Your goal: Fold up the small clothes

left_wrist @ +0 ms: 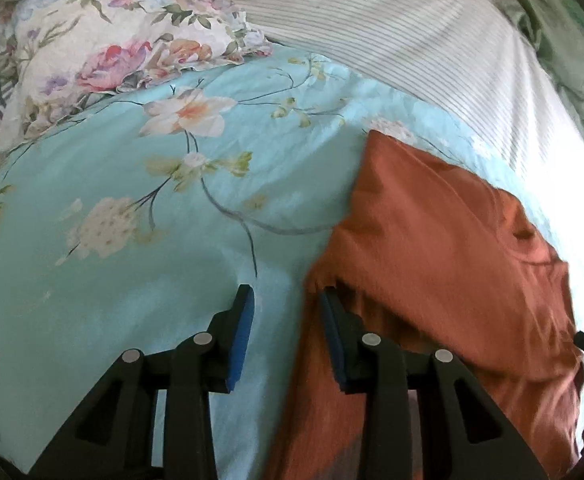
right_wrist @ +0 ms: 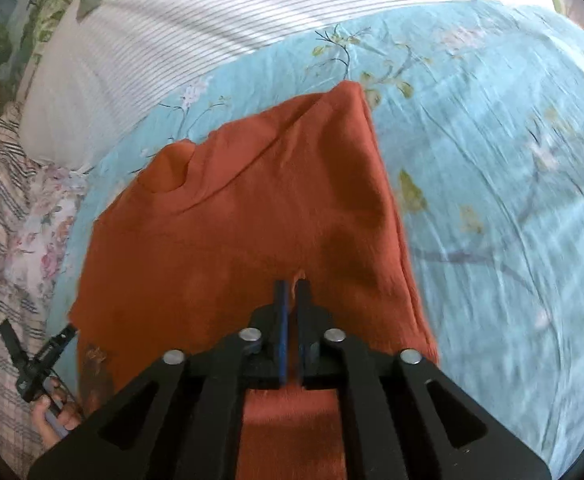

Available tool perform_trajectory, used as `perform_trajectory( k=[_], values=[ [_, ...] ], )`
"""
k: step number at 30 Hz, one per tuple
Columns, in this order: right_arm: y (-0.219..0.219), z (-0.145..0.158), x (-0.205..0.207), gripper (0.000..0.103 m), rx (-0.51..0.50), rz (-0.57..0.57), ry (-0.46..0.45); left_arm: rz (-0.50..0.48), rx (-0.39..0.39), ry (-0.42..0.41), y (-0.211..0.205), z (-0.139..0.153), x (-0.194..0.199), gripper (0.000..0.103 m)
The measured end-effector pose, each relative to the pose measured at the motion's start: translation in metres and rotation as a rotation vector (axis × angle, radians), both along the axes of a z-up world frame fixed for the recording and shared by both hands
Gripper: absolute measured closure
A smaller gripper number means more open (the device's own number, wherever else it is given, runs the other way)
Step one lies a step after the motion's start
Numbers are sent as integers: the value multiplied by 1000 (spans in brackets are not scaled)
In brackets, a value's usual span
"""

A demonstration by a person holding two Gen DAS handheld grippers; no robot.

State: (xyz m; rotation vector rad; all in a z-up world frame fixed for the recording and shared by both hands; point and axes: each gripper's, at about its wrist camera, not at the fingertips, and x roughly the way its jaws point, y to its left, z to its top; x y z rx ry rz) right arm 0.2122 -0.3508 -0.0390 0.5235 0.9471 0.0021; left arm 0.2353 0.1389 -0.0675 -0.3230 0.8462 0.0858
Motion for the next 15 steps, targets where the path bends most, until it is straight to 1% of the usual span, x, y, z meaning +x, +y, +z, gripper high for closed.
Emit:
perform_trajectory(
  k=[1, 2, 3, 5, 7, 10, 11, 15],
  values=[
    [-2, 2, -7, 64, 15, -5, -3, -23, -12, 2, 0, 1, -8, 68],
    [-1, 4, -18, 41, 26, -6, -19, -47, -27, 6, 0, 3, -18, 68],
    [1, 8, -28, 36, 31, 3, -41, -69, -42, 11, -1, 4, -27, 67],
    [4, 12, -48, 36, 17, 28, -61, -109, -63, 16, -3, 6, -42, 65],
    [7, 13, -67, 36, 28, 53, -62, -158, -74, 29, -6, 6, -58, 60],
    [0, 11, -97, 36, 25, 47, -63, -229, -87, 67, -11, 0, -83, 60],
    [-3, 10, -104, 36, 20, 36, -61, -241, -84, 77, -12, -2, -90, 60],
    [-23, 7, -144, 36, 9, -23, -57, -276, -28, 112, -15, -10, -126, 60]
  ],
)
